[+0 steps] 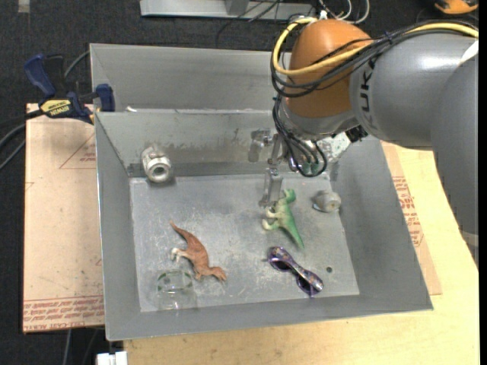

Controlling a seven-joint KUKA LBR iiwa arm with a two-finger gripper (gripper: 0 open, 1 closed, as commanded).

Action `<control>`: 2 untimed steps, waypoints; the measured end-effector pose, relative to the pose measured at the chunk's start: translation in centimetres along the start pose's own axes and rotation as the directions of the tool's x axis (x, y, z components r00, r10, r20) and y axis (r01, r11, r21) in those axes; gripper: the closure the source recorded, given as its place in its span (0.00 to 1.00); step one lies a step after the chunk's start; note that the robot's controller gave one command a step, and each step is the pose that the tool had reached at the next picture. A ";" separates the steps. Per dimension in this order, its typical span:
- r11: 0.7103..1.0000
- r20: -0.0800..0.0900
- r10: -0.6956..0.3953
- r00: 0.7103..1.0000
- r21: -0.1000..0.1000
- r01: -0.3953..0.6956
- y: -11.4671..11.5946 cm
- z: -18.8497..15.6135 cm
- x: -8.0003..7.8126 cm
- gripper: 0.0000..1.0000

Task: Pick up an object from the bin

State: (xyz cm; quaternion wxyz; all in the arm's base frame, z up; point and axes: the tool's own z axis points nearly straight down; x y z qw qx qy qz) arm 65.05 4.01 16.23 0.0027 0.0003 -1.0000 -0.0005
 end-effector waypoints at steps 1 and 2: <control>1.000 0.008 0.001 1.000 0.000 -0.001 0.0 -0.5 -0.2 0.00; 0.986 0.001 -0.170 0.986 -0.001 0.170 -5.5 9.1 1.5 0.00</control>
Offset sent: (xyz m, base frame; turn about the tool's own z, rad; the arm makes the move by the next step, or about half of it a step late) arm -0.0156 -0.0553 -0.0915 -0.1750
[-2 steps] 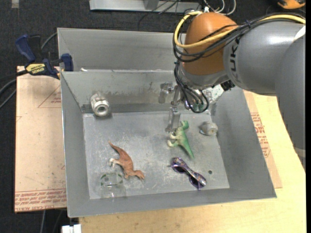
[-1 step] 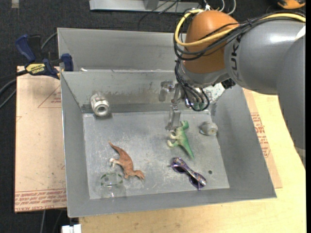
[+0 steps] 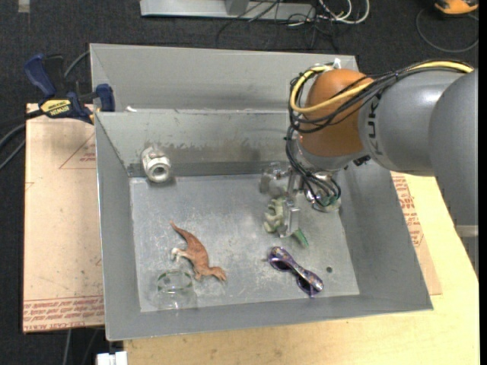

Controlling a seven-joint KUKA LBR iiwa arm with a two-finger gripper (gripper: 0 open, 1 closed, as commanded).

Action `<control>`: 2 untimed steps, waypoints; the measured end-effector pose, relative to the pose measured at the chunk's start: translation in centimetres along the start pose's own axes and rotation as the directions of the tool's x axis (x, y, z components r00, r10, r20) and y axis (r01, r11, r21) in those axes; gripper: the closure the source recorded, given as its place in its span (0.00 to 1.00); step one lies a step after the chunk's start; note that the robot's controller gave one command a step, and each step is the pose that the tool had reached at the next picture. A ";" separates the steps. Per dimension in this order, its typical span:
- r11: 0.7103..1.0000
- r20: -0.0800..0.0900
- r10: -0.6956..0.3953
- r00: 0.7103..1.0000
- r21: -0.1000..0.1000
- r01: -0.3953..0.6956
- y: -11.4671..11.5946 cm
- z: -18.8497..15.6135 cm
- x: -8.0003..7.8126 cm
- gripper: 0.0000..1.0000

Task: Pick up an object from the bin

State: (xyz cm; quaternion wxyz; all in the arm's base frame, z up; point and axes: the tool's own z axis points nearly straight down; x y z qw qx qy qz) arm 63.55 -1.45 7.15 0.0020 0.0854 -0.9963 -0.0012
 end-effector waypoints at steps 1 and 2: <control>0.999 0.009 -0.055 0.998 0.001 0.055 0.0 0.1 -0.4 1.00; 0.999 0.009 -0.055 0.998 0.001 0.055 0.0 0.1 -0.4 1.00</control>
Offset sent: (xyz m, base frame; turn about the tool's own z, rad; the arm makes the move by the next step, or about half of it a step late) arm 0.0000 0.0000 0.0000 0.0000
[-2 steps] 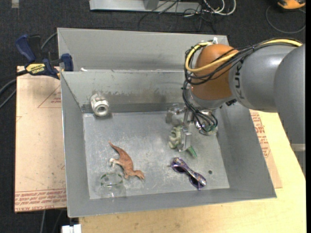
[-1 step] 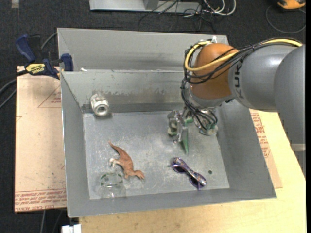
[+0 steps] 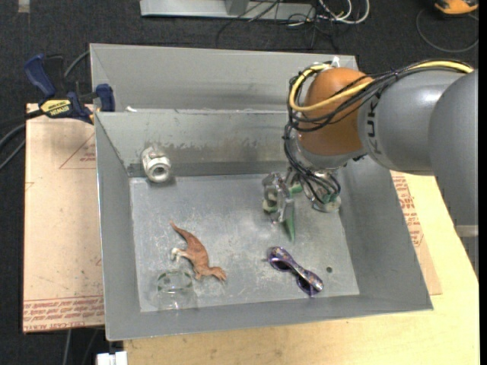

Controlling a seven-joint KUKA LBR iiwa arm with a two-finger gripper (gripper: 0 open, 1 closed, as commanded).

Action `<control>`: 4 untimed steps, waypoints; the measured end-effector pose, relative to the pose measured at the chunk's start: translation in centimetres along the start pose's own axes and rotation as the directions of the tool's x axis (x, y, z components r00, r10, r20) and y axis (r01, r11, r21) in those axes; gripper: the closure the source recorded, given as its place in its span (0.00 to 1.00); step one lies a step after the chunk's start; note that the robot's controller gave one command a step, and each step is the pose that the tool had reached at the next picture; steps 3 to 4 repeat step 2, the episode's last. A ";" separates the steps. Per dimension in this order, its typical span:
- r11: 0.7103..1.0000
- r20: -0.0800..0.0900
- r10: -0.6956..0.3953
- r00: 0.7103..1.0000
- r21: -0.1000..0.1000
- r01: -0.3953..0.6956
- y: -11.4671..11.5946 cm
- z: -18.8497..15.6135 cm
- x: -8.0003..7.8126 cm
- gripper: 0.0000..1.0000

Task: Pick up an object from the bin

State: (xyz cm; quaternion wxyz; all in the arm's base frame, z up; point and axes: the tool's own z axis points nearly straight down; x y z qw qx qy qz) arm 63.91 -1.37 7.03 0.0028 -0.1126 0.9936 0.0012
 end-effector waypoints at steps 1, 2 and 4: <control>1.000 0.009 -0.030 1.000 0.003 0.030 -0.9 -10.0 2.9 1.00; 0.999 0.010 -0.044 0.999 0.002 0.044 -1.0 -15.0 0.7 1.00; 0.999 0.010 -0.044 0.999 0.002 0.044 -1.0 -15.0 0.7 1.00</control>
Offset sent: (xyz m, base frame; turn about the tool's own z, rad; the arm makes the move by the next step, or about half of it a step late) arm -0.0080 -0.0116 0.1473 -0.0463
